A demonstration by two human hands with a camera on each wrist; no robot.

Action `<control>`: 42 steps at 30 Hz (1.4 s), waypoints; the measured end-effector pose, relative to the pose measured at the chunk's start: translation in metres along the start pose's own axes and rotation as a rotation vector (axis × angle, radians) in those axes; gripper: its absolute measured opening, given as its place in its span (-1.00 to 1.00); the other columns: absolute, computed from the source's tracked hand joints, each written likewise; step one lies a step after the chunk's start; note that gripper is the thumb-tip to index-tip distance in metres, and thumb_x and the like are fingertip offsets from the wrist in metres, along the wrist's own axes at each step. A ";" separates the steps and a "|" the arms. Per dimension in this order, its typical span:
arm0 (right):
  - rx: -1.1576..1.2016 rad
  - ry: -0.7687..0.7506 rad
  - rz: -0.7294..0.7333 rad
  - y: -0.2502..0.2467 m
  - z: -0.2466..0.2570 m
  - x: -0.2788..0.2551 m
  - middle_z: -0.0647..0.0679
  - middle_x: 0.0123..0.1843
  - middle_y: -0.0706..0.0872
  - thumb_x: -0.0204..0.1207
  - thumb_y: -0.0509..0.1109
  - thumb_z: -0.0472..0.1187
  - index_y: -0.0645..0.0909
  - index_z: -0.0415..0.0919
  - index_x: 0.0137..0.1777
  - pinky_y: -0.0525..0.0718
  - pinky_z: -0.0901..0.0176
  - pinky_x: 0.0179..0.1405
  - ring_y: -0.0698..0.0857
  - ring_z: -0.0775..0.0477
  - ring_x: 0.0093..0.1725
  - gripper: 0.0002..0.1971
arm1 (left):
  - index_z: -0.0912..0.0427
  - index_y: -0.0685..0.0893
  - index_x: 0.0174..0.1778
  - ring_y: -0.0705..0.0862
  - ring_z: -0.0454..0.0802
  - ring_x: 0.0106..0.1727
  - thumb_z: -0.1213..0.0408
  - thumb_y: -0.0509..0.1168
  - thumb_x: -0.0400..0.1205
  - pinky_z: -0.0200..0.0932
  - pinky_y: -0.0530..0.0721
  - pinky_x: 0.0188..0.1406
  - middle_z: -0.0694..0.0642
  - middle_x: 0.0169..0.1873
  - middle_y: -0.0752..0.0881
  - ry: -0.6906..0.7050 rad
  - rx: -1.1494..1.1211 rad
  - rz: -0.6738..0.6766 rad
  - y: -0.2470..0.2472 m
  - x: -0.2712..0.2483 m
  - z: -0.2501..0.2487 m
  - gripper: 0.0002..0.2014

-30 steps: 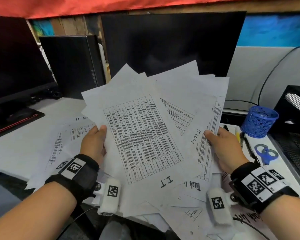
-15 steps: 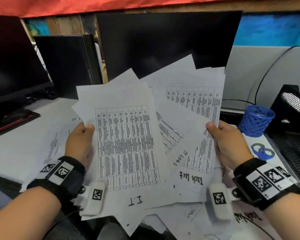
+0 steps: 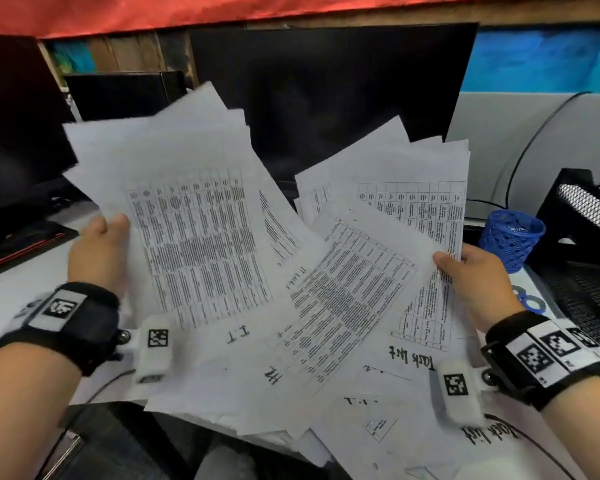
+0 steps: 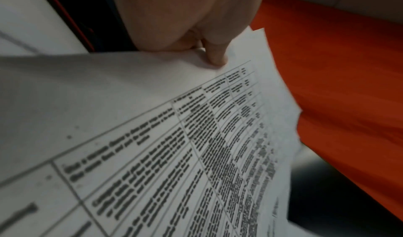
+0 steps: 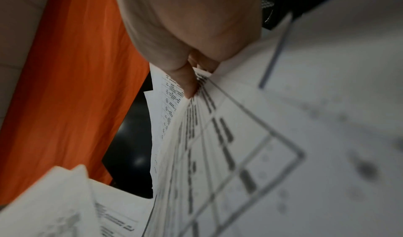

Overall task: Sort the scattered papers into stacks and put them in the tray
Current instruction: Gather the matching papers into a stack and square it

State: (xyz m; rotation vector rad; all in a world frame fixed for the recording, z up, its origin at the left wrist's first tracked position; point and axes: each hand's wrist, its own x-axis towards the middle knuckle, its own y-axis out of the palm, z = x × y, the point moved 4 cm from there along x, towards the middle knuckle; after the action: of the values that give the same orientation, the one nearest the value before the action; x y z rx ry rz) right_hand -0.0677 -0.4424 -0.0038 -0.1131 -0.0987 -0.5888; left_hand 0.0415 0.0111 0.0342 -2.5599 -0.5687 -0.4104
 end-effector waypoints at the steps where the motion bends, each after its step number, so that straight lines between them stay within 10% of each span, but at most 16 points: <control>1: -0.018 0.005 -0.011 -0.004 0.000 0.002 -0.06 0.01 0.73 0.62 0.28 -0.35 0.65 -0.30 0.23 0.50 0.66 -0.55 0.67 0.40 -0.47 -0.77 | 0.04 0.53 -0.18 0.66 -0.01 -0.18 0.15 0.22 0.66 -0.27 0.60 -0.09 -0.03 -0.33 0.50 0.009 -0.022 -0.024 -0.004 0.008 -0.008 -0.89; 3: -0.043 0.020 -0.015 -0.009 -0.001 0.005 -0.10 0.06 0.72 0.63 0.28 -0.34 0.63 -0.31 0.26 0.49 0.67 -0.57 0.66 0.30 -0.34 -0.75 | -0.06 0.45 -0.29 0.56 -0.45 -0.36 0.02 0.17 0.66 -0.46 0.49 -0.28 -0.14 -0.39 0.46 -0.011 -0.095 -0.030 -0.015 0.044 0.000 -0.79; 6: -0.075 0.024 -0.022 -0.015 -0.002 0.007 -0.11 0.12 0.73 0.63 0.28 -0.33 0.62 -0.29 0.30 0.51 0.67 -0.52 0.63 0.22 -0.21 -0.73 | -0.04 0.56 -0.28 0.59 -0.29 -0.32 -0.43 0.27 0.36 -0.02 0.54 -0.05 -0.17 -0.40 0.62 0.065 -0.170 -0.129 -0.039 0.120 0.038 -0.52; 9: -0.042 0.031 -0.008 -0.013 0.005 0.004 -0.07 0.01 0.74 0.64 0.27 -0.32 0.63 -0.27 0.28 0.58 0.57 -0.50 0.68 0.17 -0.21 -0.74 | 0.04 0.64 -0.15 0.70 0.14 -0.14 -0.20 0.29 0.52 0.10 0.72 -0.06 0.08 -0.22 0.72 0.108 -0.207 -0.024 -0.038 0.075 -0.047 -0.65; 13: 0.063 0.030 0.042 -0.005 0.018 0.000 0.02 -0.03 0.73 0.64 0.26 -0.35 0.61 -0.27 0.29 0.60 0.56 -0.48 0.76 0.30 -0.33 -0.74 | 0.06 0.59 -0.33 0.45 -0.27 -0.39 0.09 0.26 0.66 -0.50 0.46 -0.46 -0.12 -0.46 0.56 0.234 -0.083 0.190 0.005 0.025 -0.114 -0.74; 17: 0.170 0.030 0.073 0.003 0.029 -0.004 0.04 -0.04 0.75 0.64 0.25 -0.38 0.63 -0.25 0.22 0.67 0.48 -0.44 0.78 0.26 -0.33 -0.77 | 0.03 0.56 -0.29 0.53 -0.08 -0.24 0.08 0.20 0.69 -0.17 0.45 -0.20 -0.06 -0.33 0.59 0.210 0.019 0.284 0.055 0.006 -0.113 -0.76; 23: 0.332 0.112 0.122 0.012 0.031 -0.006 -0.16 0.09 0.80 0.63 0.25 -0.36 0.62 -0.28 0.27 0.80 0.20 -0.25 0.82 -0.06 -0.06 -0.74 | 0.17 0.49 0.38 0.52 0.18 0.37 0.07 0.07 0.74 -0.08 0.41 0.26 0.20 0.36 0.58 0.080 0.083 0.407 0.106 -0.013 -0.094 -0.63; 35: 0.370 0.202 0.119 0.021 0.007 -0.007 -0.21 0.04 0.81 0.66 0.22 -0.32 0.65 -0.30 0.22 0.79 -0.02 -0.05 0.80 -0.12 -0.09 -0.76 | 0.12 0.70 0.11 0.68 -0.17 -0.15 0.28 0.31 0.65 -0.41 0.58 -0.29 0.00 -0.05 0.76 -0.029 -0.102 0.405 0.107 -0.032 -0.074 -0.84; 39: 0.353 0.211 0.123 0.017 0.000 -0.009 -0.23 0.17 0.77 0.65 0.23 -0.33 0.62 -0.31 0.31 0.77 -0.04 0.02 0.77 -0.18 0.08 -0.71 | 0.19 0.70 0.09 0.73 -0.05 -0.06 0.16 0.25 0.69 -0.33 0.66 -0.20 0.07 -0.01 0.77 -0.169 -0.261 0.361 0.088 -0.021 -0.074 -0.79; 42: 0.322 0.215 0.168 0.025 0.001 -0.014 -0.22 0.05 0.82 0.61 0.25 -0.41 0.65 -0.32 0.24 0.81 0.00 -0.17 0.80 -0.16 -0.07 -0.73 | 0.34 0.58 0.30 0.69 0.19 0.16 0.28 0.21 0.70 0.05 0.64 0.24 0.28 0.24 0.68 -0.299 -0.443 0.401 0.093 -0.029 -0.080 -0.70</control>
State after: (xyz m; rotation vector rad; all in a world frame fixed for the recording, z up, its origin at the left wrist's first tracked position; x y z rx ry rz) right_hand -0.0653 -0.4145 -0.0062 0.2524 0.0257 -0.4086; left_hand 0.0452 -0.1133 0.0537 -3.0945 -0.0471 -0.0064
